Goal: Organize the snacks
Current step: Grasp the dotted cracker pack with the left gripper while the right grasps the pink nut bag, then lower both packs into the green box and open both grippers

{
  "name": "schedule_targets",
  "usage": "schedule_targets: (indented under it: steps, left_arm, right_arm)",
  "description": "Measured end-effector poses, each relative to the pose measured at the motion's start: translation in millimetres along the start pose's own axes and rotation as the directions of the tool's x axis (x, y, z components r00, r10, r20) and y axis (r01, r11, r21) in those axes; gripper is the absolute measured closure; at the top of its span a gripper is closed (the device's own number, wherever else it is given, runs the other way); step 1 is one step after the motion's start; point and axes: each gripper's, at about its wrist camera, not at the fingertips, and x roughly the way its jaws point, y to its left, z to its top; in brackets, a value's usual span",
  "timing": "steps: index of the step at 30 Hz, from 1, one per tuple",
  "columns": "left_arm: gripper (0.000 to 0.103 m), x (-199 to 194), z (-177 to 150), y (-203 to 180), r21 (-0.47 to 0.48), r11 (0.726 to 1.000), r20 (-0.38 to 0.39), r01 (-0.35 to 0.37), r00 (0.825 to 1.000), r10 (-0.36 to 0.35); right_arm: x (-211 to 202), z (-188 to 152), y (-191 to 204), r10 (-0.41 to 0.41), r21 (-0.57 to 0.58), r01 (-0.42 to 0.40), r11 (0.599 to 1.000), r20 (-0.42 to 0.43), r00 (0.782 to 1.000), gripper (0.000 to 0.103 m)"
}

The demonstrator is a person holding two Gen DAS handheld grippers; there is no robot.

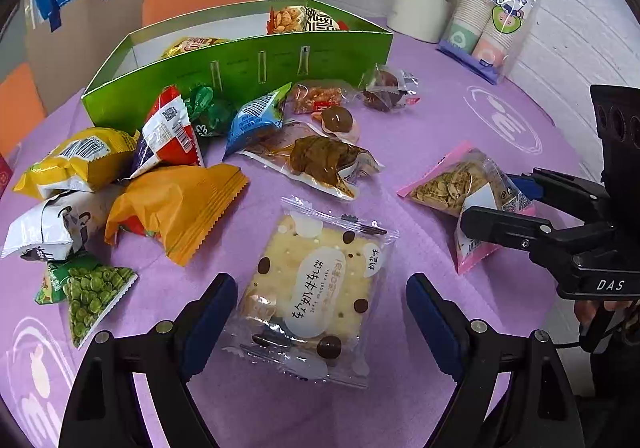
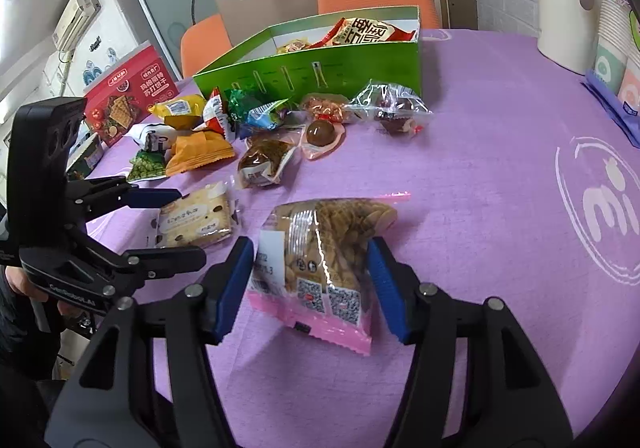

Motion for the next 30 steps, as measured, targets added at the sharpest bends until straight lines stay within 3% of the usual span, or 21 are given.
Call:
schedule_targets:
  steps: [7, 8, 9, 11, 22, 30]
  left_arm:
    - [0.017, -2.3, -3.4, 2.0, -0.039, 0.999, 0.032, -0.006, 0.999, 0.007]
    - [0.021, -2.7, -3.8, 2.0, -0.042, 0.999, 0.037, -0.012, 0.999, 0.013]
    - [0.033, -2.5, -3.2, 1.1, -0.039, 0.999, 0.044, -0.024, 0.999, 0.025]
    - [0.041, -3.7, -3.8, -0.1, -0.041, 0.999, 0.051, -0.036, 0.998, 0.038]
    - [0.042, -30.9, -2.8, 6.5, -0.124, 0.991, 0.120, 0.039, 0.992, -0.024]
    - [0.042, -74.7, 38.4, 19.2, -0.147, 0.989, 0.269, 0.020, 0.963, 0.021]
  right_arm:
    - [4.3, -1.9, -0.9, -0.002, 0.002, 0.002, 1.000, 0.001, 1.000, 0.039]
    - [4.7, -2.3, -1.7, 0.002, 0.003, -0.002, 1.000, 0.005, 1.000, 0.041]
    - [4.6, -2.6, -2.6, 0.006, 0.006, -0.006, 1.000, 0.010, 1.000, 0.044]
    - [2.2, -2.0, -3.1, 0.016, 0.013, -0.016, 1.000, 0.024, 1.000, 0.053]
    - [-23.6, 16.5, 4.6, 0.064, 0.006, -0.065, 0.998, 0.093, 0.994, 0.056]
    - [-41.7, 74.1, 22.3, 0.078, -0.085, -0.061, 0.994, 0.212, 0.974, 0.056]
